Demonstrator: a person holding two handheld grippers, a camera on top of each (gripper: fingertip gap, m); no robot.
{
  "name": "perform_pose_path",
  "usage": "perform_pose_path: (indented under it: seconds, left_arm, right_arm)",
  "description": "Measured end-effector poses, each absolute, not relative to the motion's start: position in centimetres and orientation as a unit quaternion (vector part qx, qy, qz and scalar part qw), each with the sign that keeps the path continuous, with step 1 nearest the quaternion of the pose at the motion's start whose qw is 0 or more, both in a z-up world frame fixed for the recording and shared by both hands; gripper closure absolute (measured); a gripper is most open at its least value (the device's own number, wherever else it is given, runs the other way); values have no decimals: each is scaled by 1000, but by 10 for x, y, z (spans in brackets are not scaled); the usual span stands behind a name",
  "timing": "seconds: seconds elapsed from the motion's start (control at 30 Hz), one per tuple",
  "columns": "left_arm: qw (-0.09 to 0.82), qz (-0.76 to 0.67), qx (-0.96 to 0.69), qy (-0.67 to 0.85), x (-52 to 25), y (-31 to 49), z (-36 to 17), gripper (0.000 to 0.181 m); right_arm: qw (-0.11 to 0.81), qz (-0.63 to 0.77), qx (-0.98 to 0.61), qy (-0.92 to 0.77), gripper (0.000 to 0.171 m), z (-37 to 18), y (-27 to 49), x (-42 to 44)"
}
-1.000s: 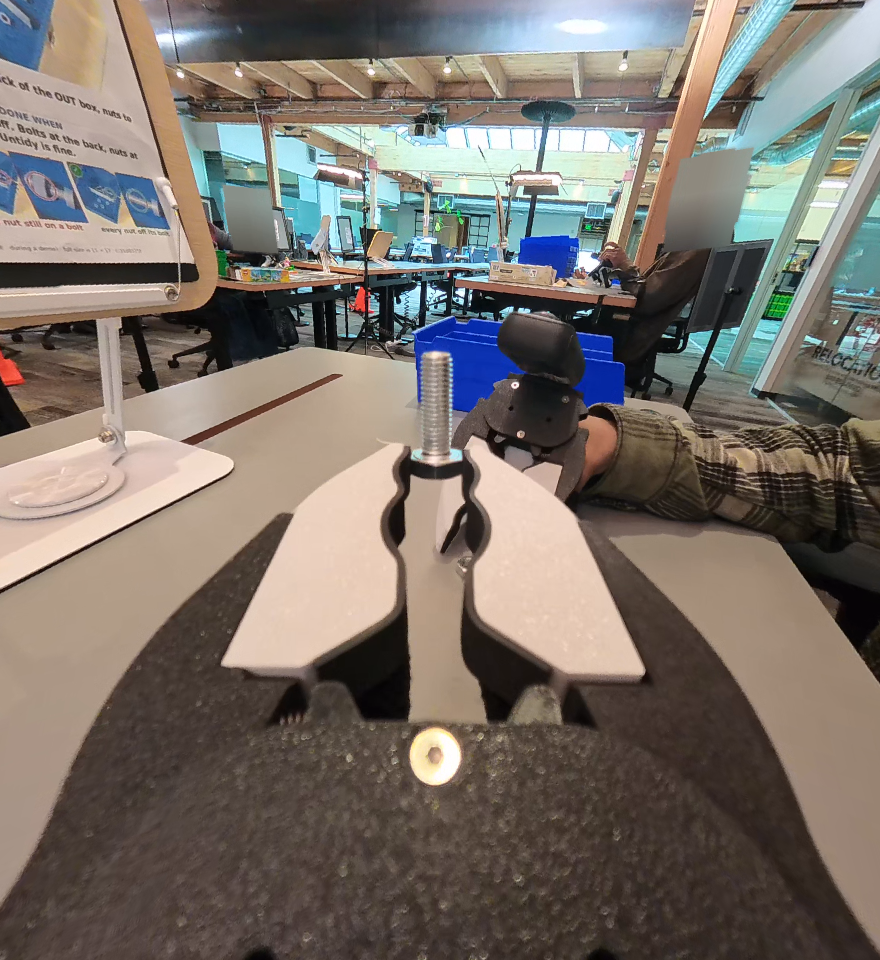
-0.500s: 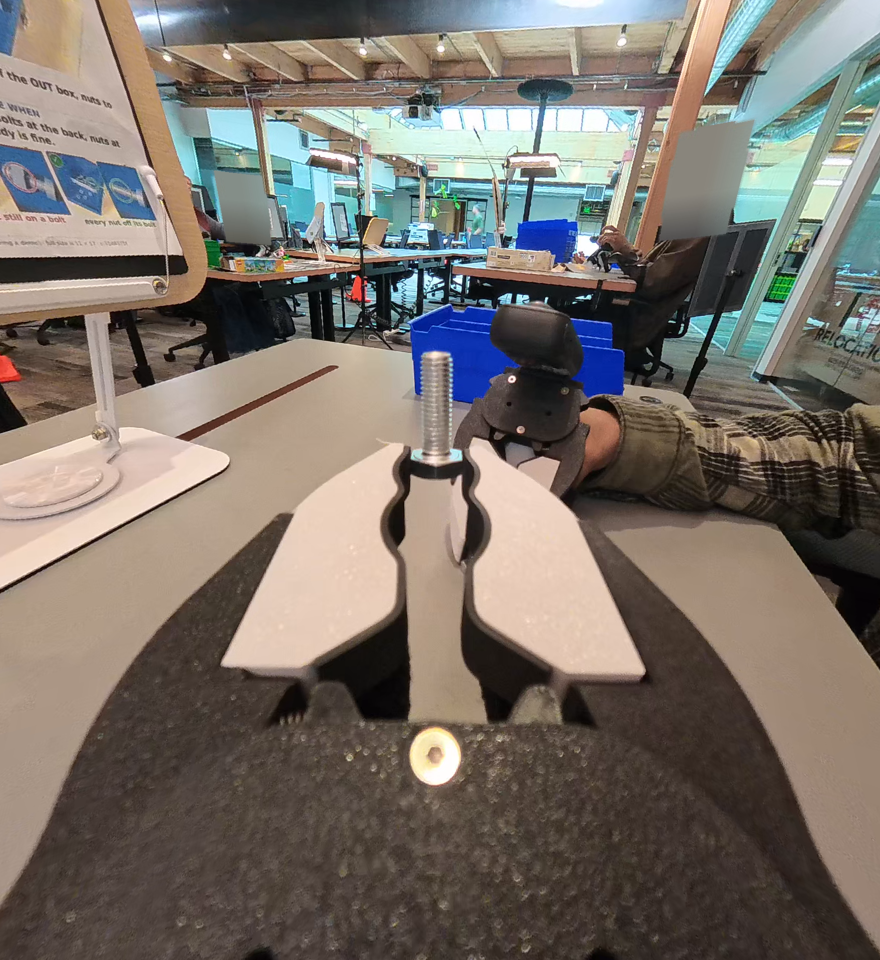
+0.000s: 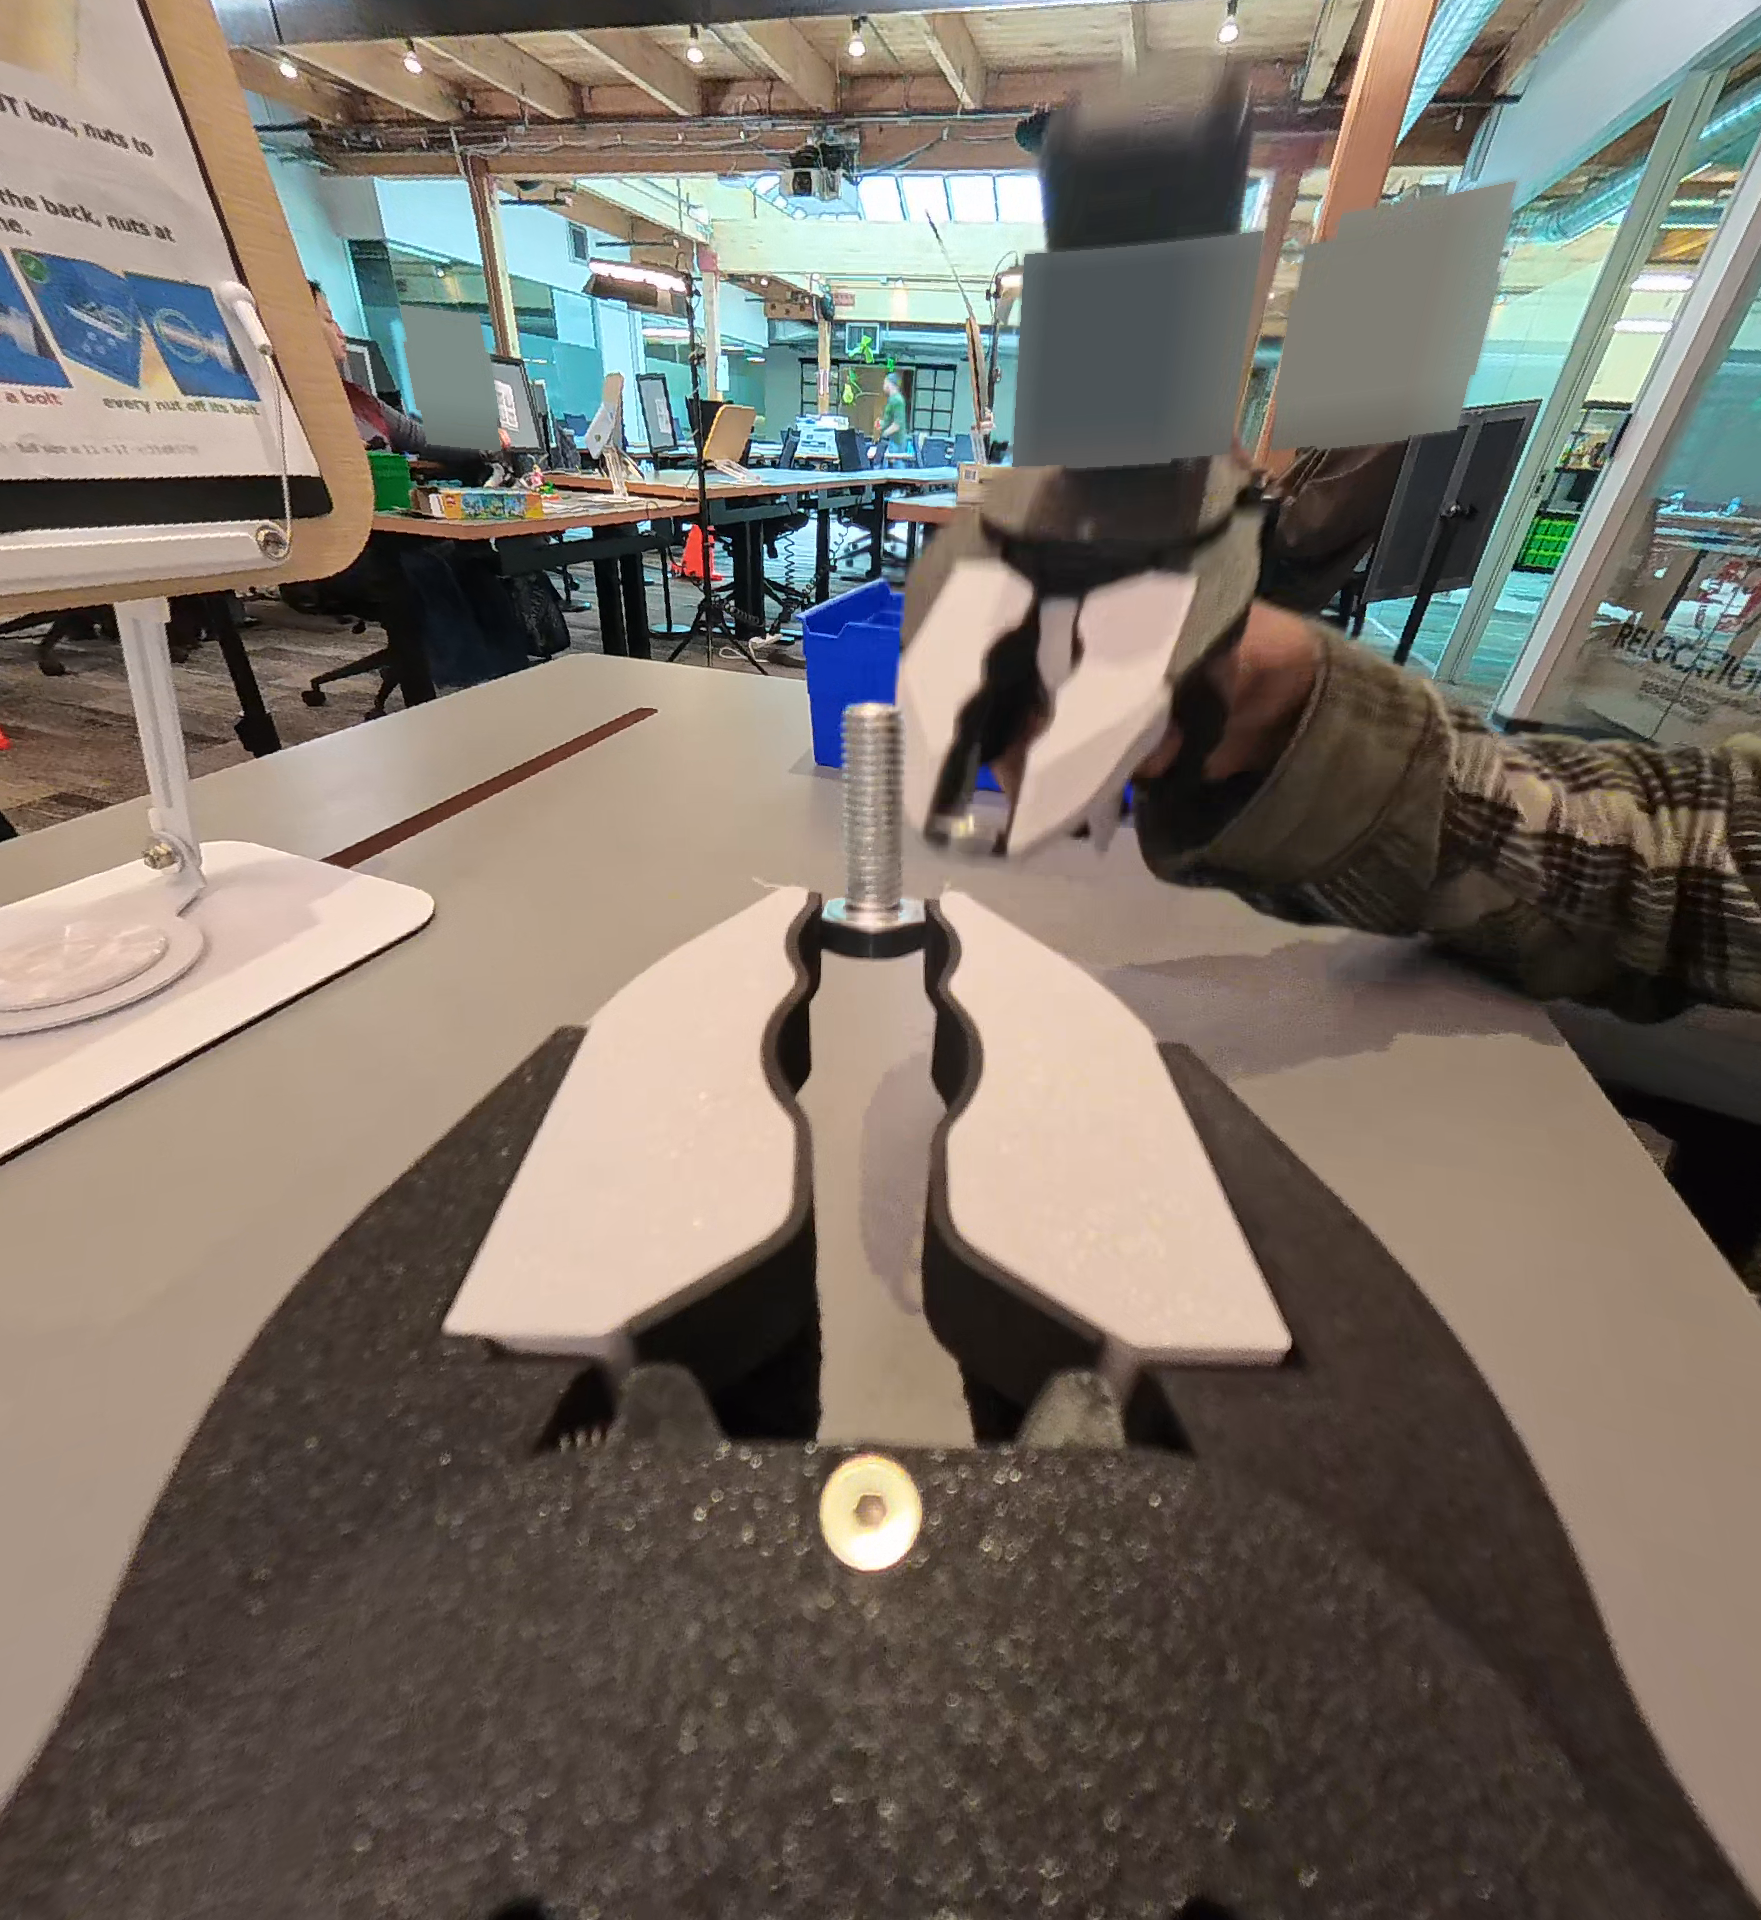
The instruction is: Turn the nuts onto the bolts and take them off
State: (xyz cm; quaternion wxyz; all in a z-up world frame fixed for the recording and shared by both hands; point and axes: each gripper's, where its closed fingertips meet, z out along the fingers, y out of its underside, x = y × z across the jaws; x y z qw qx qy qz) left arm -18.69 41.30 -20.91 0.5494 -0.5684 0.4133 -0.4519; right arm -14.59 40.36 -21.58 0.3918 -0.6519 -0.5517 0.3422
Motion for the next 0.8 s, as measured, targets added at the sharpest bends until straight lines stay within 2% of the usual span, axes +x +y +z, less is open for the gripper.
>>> perform_pose_path:
  seconds: [0.1,0.23,0.8]
  left_arm:
    - [551,-456,-564,414,-187,412,-208,163]
    - [549,-460,-560,416,-186,410,-207,163]
    - [551,-422,-560,452,-175,402,-213,163]
  right_arm:
    - [390,324,-621,-598,154,-178,406,-165]
    - [378,348,-592,-621,154,-155,406,-186]
    - [308,338,-604,-652,154,-176,400,-190]
